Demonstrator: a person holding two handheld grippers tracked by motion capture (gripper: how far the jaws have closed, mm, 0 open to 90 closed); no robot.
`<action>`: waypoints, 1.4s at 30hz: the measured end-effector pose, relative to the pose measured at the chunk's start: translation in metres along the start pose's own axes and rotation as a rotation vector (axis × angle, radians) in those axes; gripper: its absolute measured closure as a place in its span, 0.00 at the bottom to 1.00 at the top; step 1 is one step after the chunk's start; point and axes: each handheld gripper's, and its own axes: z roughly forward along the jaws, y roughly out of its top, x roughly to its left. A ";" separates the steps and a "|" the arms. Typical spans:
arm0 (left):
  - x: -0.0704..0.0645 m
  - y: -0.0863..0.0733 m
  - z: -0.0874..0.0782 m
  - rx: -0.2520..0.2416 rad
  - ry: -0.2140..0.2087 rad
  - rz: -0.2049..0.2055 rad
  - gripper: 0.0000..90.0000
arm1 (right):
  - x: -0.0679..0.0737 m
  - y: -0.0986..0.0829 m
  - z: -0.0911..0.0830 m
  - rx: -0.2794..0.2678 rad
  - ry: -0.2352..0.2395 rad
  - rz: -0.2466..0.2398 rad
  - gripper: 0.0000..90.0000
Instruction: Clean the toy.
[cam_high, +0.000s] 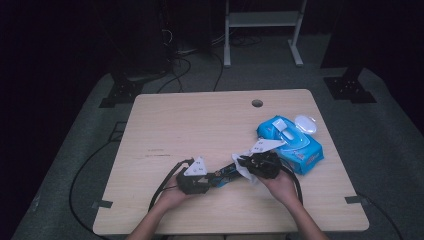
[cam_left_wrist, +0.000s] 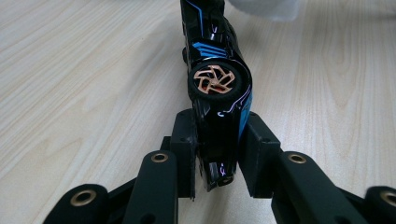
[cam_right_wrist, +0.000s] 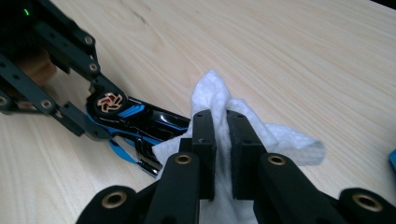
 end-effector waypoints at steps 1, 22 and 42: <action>0.000 0.000 0.000 -0.001 0.000 -0.003 0.77 | -0.001 -0.001 0.001 0.005 -0.004 0.000 0.91; 0.000 0.000 0.002 -0.012 -0.011 -0.014 0.77 | 0.016 0.008 0.015 -0.006 0.069 0.014 0.91; 0.000 -0.001 0.000 -0.002 -0.006 -0.007 0.77 | 0.033 0.012 0.019 0.015 0.061 -0.047 0.91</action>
